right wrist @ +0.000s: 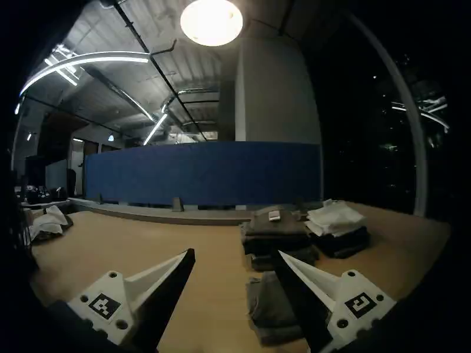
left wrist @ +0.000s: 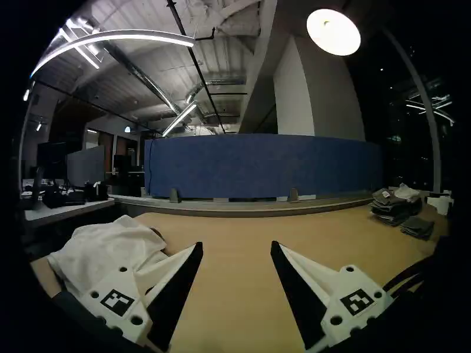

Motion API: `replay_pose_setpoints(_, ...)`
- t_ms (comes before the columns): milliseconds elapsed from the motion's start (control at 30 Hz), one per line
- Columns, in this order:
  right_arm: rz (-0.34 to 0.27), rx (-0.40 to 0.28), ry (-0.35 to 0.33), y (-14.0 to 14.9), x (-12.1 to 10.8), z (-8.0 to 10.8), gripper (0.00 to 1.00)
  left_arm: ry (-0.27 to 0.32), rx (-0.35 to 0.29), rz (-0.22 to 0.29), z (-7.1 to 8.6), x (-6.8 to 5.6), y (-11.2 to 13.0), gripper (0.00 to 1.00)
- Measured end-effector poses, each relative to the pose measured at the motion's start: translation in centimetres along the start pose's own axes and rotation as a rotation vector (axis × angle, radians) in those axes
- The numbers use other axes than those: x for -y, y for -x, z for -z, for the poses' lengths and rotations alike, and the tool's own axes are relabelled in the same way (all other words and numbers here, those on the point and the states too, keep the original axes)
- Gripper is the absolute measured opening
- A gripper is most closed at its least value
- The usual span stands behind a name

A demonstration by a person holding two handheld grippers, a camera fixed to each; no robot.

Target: Fold towel

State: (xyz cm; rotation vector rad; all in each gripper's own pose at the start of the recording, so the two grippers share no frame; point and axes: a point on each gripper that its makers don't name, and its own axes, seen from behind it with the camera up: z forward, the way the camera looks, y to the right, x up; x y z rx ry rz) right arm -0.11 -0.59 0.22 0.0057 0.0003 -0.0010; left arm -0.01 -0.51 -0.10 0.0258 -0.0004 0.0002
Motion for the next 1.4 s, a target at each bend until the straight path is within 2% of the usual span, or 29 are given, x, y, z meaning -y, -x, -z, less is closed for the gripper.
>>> replay_pose_setpoints(500,0.000,0.001,-0.003,0.04,0.14,0.00,1.00,0.000,0.000,0.000,0.00,0.02,-0.07,0.85)
replay_pose_setpoints(700,-0.001,0.000,-0.027,0.19,0.67,0.20,1.00,0.000,0.000,0.000,0.04,0.03,-0.04,0.85)
replay_pose_setpoints(1400,0.001,0.001,-0.026,-0.06,0.62,0.16,1.00,0.000,0.000,0.000,-0.01,0.03,-0.03,0.85)
